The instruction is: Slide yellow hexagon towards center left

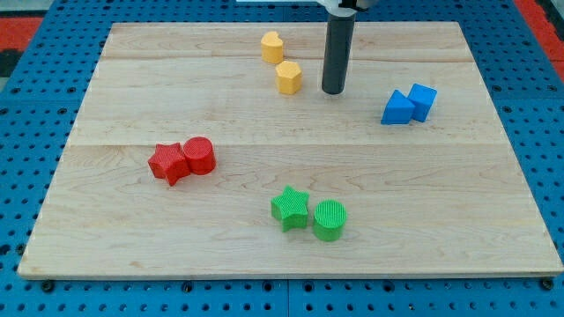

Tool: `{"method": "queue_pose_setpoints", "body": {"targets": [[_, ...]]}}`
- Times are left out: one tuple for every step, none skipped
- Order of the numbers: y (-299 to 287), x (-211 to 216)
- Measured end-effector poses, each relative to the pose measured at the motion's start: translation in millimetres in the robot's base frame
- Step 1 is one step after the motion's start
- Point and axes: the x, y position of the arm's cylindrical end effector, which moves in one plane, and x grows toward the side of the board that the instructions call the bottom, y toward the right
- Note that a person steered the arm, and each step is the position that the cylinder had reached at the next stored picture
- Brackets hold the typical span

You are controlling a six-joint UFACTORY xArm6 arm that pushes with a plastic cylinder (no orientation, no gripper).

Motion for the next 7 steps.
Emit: {"method": "queue_pose_setpoints", "body": {"targets": [[-50,-10],[-32,-29],[-63,-48],[-111,-52],[-159,-64],[-162,-88],[-143,-106]]}}
